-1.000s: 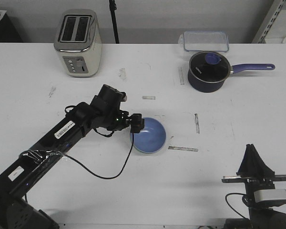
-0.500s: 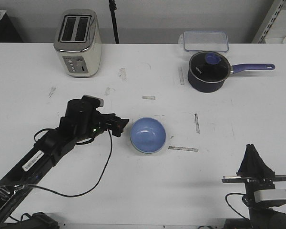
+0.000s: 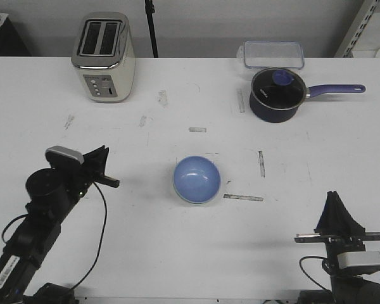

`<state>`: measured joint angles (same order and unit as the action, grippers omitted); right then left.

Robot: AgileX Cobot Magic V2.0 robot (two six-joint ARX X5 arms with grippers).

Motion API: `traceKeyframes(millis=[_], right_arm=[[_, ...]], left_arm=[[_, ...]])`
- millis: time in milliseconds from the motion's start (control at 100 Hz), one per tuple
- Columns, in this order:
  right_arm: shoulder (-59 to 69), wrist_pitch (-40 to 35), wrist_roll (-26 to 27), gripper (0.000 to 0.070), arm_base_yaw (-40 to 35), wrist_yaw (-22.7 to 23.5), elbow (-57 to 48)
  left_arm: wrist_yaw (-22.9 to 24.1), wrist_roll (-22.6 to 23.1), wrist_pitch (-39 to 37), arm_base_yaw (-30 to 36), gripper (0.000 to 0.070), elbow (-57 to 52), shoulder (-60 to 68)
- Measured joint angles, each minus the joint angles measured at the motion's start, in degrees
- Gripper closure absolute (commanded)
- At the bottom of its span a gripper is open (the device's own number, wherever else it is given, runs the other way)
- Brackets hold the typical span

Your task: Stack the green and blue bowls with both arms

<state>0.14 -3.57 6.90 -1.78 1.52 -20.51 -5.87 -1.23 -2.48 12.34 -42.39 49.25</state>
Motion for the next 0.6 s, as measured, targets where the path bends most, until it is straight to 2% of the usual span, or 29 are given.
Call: traceKeyframes(millis=[180,390,600], right_arm=[[0.00,0.00,0.00,0.0682,0.00,0.00,0.00],[0.00,0.00,0.00,0.0682,0.00,0.00,0.00],[0.00,0.00,0.00,0.0682,0.00,0.00,0.00]], left_arm=[[0.22,1.27,-0.07,-4.83,0.0699,6.08,-10.27],[2.75,1.40,0.57,-8.44,0.0698,13.70,-22.86],[2.75,1.46,6.56,-8.57,0.0698,14.43,-29.73]])
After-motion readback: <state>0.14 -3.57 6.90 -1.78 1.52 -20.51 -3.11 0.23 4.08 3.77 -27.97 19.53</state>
